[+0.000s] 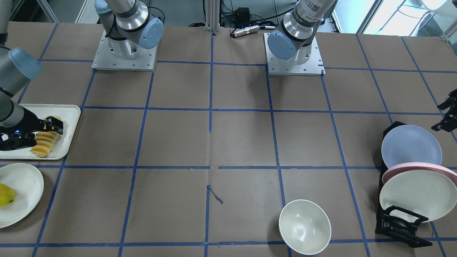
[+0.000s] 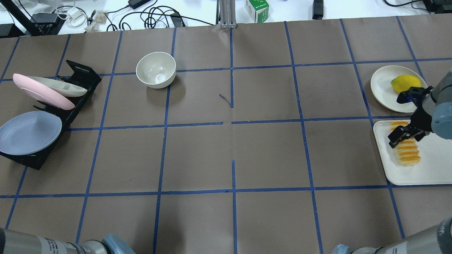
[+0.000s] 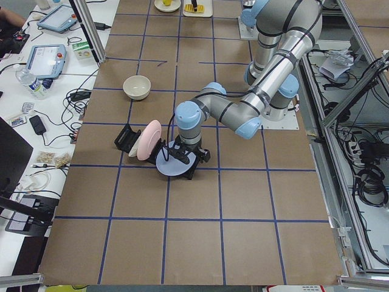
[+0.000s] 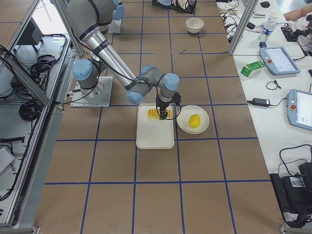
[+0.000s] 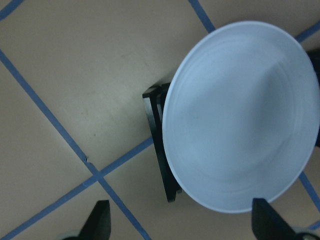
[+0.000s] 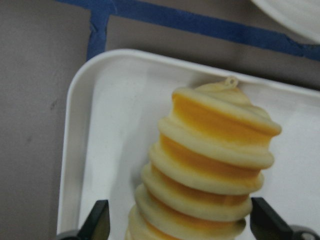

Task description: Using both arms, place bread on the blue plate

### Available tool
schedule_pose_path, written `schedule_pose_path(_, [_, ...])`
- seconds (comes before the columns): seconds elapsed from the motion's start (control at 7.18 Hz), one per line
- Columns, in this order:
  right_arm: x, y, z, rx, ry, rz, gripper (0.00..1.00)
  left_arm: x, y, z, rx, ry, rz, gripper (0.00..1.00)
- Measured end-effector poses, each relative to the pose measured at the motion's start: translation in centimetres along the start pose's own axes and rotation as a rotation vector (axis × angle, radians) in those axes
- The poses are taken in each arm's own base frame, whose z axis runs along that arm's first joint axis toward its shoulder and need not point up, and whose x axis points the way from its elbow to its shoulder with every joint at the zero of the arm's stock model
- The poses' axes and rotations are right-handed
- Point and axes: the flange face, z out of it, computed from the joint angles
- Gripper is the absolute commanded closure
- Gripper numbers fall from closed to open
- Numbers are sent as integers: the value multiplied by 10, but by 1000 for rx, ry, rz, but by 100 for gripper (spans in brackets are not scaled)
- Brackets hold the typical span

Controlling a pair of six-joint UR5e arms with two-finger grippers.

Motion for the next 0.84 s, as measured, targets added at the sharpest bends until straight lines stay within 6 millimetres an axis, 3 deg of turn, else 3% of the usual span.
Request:
schedule_pose_path(0.14, [-1,1,2,-9,-10,1,23,-1,-9,13,15,-28,-6,1])
schedule_pose_path(0.56, [0,0,3,-19,-12,-1,88,5,-17,31,2,-6,-40,5])
schedule_pose_path(0.7, [0,0,1,-17,-10,0,100,9,-16,37,-15,34,-50,17])
schedule_pose_path(0.84, [0,1,-1,-15,-9,1,100,11,-16,41,-26,53,-49,31])
